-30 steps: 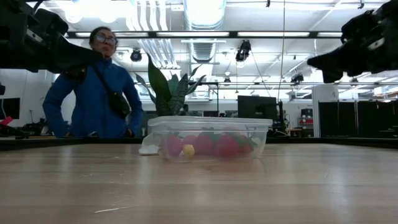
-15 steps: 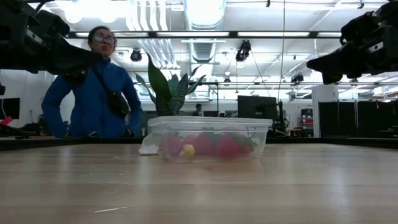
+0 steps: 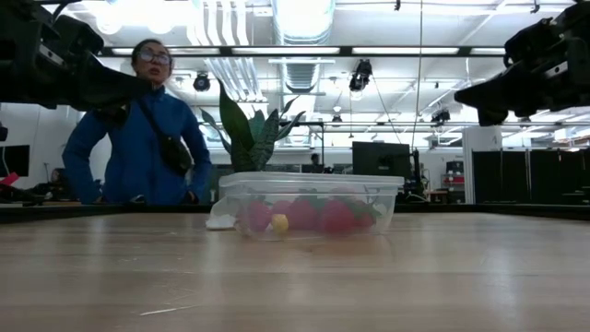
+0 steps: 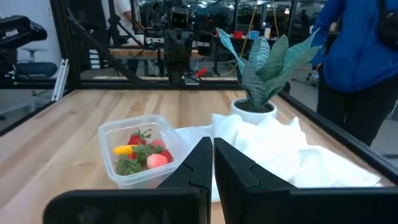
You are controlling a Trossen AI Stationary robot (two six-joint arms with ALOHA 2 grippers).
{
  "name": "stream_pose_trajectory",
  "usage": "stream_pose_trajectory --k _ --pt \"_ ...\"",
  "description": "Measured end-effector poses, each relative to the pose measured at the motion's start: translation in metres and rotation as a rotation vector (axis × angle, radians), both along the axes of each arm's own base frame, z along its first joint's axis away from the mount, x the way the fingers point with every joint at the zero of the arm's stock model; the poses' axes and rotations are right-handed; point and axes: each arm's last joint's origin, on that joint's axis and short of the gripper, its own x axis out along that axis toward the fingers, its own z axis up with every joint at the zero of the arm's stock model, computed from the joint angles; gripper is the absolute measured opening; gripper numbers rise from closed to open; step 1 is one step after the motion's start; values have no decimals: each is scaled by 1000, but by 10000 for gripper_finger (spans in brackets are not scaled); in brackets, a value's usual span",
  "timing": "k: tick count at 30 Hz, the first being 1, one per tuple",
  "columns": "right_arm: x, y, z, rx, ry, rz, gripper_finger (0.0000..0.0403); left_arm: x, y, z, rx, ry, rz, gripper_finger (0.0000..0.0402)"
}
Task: Pick and placing Produce into tupperware
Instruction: Return to Home Position
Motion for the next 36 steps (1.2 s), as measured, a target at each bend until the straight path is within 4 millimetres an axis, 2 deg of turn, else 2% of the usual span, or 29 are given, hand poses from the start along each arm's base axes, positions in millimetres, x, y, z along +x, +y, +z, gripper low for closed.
stream_pose_trajectory --k 5,36 --pt "0 0 -1 49 4 -3 9 0 0 0 -5 -3 0 0" --pt "0 0 -1 49 3 -3 9 0 0 0 -5 -3 0 0"
